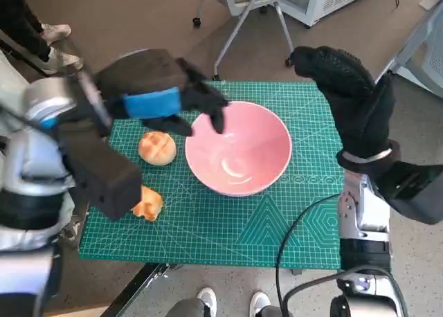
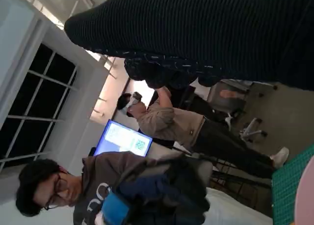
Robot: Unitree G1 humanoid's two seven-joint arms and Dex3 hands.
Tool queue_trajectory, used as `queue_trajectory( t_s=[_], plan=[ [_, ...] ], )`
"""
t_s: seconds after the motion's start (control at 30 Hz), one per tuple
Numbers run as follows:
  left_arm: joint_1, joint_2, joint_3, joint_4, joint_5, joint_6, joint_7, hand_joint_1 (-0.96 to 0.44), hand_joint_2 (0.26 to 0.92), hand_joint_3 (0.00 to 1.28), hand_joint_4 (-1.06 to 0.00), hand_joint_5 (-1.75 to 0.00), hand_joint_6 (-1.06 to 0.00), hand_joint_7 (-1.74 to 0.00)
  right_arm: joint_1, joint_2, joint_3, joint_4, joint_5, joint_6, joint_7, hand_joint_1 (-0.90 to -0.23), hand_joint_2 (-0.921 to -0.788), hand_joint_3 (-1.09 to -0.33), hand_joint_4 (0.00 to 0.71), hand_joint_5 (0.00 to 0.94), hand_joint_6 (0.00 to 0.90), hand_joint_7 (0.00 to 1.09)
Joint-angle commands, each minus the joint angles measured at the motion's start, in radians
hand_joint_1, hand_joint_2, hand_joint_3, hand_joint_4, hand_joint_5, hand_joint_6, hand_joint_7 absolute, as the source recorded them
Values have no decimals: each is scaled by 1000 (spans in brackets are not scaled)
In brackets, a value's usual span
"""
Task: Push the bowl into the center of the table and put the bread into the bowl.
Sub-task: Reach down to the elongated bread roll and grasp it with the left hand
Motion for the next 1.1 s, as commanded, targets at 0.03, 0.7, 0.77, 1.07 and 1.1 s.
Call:
queue_trajectory(
  t_s=[0.03, 0.7, 0.77, 1.07, 1.1],
  plan=[
    [-16, 15, 6, 4, -32, -7, -39, 1, 909, 15, -793, -1104, -703, -1031, 33, -11, -13, -5, 5, 8, -7, -660, -921, -786, 151, 3, -1, 529],
    [251, 286, 175, -464, -40, 479, -214, -127, 757, 14, -317, -42, -351, -97, 26, 7, -12, 28, -14, -29, -25, -657, -921, -783, 159, 5, -1, 537],
    [301, 318, 208, -513, -38, 512, -221, -166, 732, 8, -250, -21, -317, -58, 24, 8, -9, 31, -15, -28, -26, -660, -921, -785, 158, 4, -1, 536],
    [503, 421, 339, -641, -28, 484, -211, -383, 663, 3, -92, -2, -223, -4, 21, 15, 3, 23, 7, 9, -16, -677, -921, -791, 158, 4, -1, 519],
    [523, 430, 354, -649, -29, 473, -210, -409, 663, 4, -89, -1, -220, -4, 20, 15, 4, 23, 11, 14, -14, -679, -921, -791, 158, 3, -1, 515]
  ],
)
